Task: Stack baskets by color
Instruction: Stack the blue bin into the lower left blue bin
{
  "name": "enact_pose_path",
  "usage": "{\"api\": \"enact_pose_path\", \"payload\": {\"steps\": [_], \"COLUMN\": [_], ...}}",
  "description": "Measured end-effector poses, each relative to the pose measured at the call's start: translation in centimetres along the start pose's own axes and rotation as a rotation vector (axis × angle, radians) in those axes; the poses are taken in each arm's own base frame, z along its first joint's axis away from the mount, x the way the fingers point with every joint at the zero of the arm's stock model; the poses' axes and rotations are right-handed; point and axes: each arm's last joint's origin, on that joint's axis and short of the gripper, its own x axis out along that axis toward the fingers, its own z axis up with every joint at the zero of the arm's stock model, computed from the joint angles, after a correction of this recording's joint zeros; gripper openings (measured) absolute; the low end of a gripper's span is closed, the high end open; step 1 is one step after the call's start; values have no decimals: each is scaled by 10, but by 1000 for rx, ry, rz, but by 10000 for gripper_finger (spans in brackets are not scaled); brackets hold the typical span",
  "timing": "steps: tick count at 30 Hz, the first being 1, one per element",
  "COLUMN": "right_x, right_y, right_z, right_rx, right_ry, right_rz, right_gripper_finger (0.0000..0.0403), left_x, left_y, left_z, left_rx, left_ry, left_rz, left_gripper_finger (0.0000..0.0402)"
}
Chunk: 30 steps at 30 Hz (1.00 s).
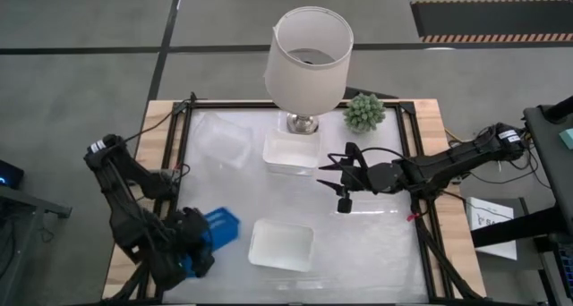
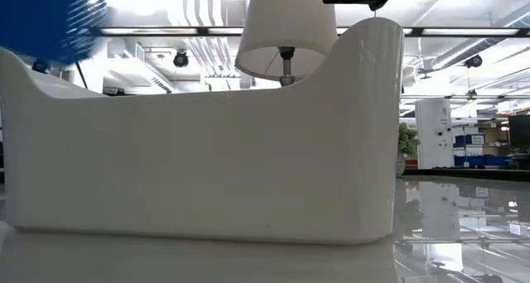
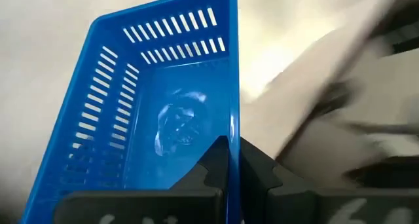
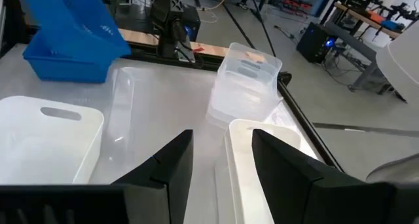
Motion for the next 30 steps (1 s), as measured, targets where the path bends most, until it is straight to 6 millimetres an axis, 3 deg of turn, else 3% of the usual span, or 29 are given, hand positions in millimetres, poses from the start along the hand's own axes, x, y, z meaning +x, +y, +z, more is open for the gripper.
{"api": "enact_pose_path", "payload": {"steps": [5,12,19,30], "right_x": [0,0,0,0], "right_y": [0,0,0,0], "right_z": [0,0,0,0], "right_rx": [-5,-30,-39,-21], "right_ry": [0,1,0,0], "right_rz": [0,0,0,0], "right_gripper_finger": [145,145,139,137], "left_x": [0,29,41,44], "left_y": [2,-11,-15,-14], "left_z": [-9,-32,-38,-37], "left_rx": [-173,-306,-301,-307], "left_ry": [200,411,401,319], "left_rz": [298,523,566,553], "left_gripper_finger": [0,0,0,0]}}
